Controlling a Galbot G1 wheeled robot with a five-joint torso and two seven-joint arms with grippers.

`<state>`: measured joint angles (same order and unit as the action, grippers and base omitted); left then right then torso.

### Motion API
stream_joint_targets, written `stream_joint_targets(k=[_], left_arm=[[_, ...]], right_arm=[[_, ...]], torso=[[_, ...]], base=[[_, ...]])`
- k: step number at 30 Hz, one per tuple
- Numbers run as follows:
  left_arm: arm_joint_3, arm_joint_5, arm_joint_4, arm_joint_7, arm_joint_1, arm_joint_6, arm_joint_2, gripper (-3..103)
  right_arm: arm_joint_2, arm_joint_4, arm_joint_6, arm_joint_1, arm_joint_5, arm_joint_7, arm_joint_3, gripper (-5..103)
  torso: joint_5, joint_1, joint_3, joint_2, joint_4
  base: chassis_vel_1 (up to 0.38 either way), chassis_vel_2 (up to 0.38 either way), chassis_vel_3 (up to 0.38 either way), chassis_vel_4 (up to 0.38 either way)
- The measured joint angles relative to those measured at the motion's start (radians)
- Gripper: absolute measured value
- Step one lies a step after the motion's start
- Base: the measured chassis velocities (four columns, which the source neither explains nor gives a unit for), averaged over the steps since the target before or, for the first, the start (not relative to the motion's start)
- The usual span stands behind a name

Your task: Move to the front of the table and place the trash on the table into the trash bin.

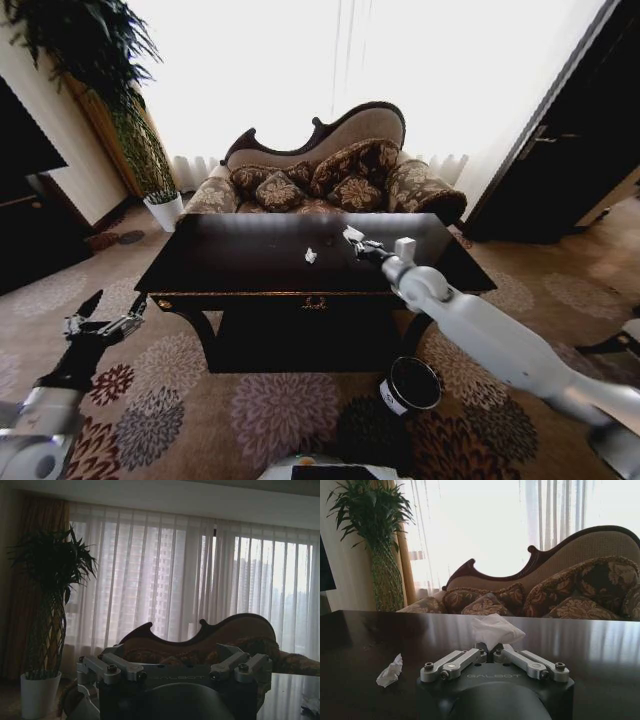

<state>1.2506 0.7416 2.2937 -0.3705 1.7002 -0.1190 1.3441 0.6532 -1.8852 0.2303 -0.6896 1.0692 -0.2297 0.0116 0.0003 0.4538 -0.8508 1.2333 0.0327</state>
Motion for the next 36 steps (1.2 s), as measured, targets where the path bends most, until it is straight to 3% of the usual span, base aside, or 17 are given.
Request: stream_joint_targets(k=[1, 6, 9, 12, 18, 22, 28, 31, 34, 36], left_arm=[[0.0, 0.0, 0.0, 0.0, 0.0, 0.0, 0.0, 100], [-0.027, -0.001, -0.004, 0.0, -0.018, 0.0, -0.002, 100], [-0.034, -0.002, -0.006, 0.0, -0.023, 0.0, 0.0, 100], [-0.044, -0.003, -0.009, 0.001, -0.027, 0.0, 0.003, 100], [-0.045, 0.0, -0.009, 0.001, -0.029, 0.0, 0.002, 100], [-0.047, 0.021, -0.004, 0.001, -0.033, -0.002, 0.01, 100], [-0.049, 0.025, -0.002, 0.003, -0.035, -0.002, 0.015, 100], [-0.049, 0.026, -0.006, 0.003, -0.037, -0.001, 0.019, 100], [-0.05, 0.026, -0.006, 0.002, -0.037, -0.001, 0.021, 100], [-0.049, 0.026, -0.004, 0.002, -0.036, -0.001, 0.024, 100]], right_arm=[[0.0, 0.0, 0.0, 0.0, 0.0, 0.0, 0.0, 1], [-0.021, -0.146, -0.013, -0.301, 0.007, 0.01, 0.284, 1], [-0.01, -0.188, -0.016, -0.374, -0.004, 0.014, 0.365, 1], [0.057, -0.285, -0.022, -0.541, -0.029, 0.025, 0.503, 1], [0.123, -0.358, -0.025, -0.669, -0.039, 0.032, 0.641, 1], [0.225, -0.439, -0.055, -0.814, -0.081, 0.074, 0.784, 1], [0.318, -0.48, -0.116, -0.944, -0.167, 0.138, 0.854, 1], [0.41, -0.479, -0.204, -1.024, -0.298, 0.195, 0.872, 1], [0.456, -0.474, -0.233, -1.053, -0.332, 0.201, 0.872, 1], [0.501, -0.441, -0.287, -1.075, -0.403, 0.215, 0.862, 1]], torso=[[0.0, 0.0, 0.0, 0.0, 0.0], [-0.0006, 0.0, 0.0, 0.0, -0.0001], [-0.0007, 0.0, 0.0, 0.0, -0.0001], [-0.0003, 0.0, 0.0, 0.0, -0.0001], [-0.0006, 0.0, 0.0, 0.0, -0.0003], [-0.0004, 0.0, 0.0, 0.0, -0.0001], [-0.0008, 0.0, 0.0, 0.0, -0.0003], [-0.0008, 0.0, 0.0, 0.0, -0.0001], [-0.0005, 0.0, 0.0, 0.0, 0.0], [-0.0007, 0.0, 0.0, 0.0, 0.0001]], base=[[0.0, 0.0, 0.0, 0.0], [0.0, 0.0, 0.0, 0.0], [0.0, 0.0, 0.0, 0.0], [0.0, 0.0, 0.0, 0.0], [0.0, 0.0, 0.0, 0.0], [0.0, 0.0, 0.0, 0.0], [0.0, 0.0, 0.0, 0.0], [0.0, 0.0, 0.0, 0.0], [0.0, 0.0, 0.0, 0.0], [0.0, 0.0, 0.0, 0.0]])
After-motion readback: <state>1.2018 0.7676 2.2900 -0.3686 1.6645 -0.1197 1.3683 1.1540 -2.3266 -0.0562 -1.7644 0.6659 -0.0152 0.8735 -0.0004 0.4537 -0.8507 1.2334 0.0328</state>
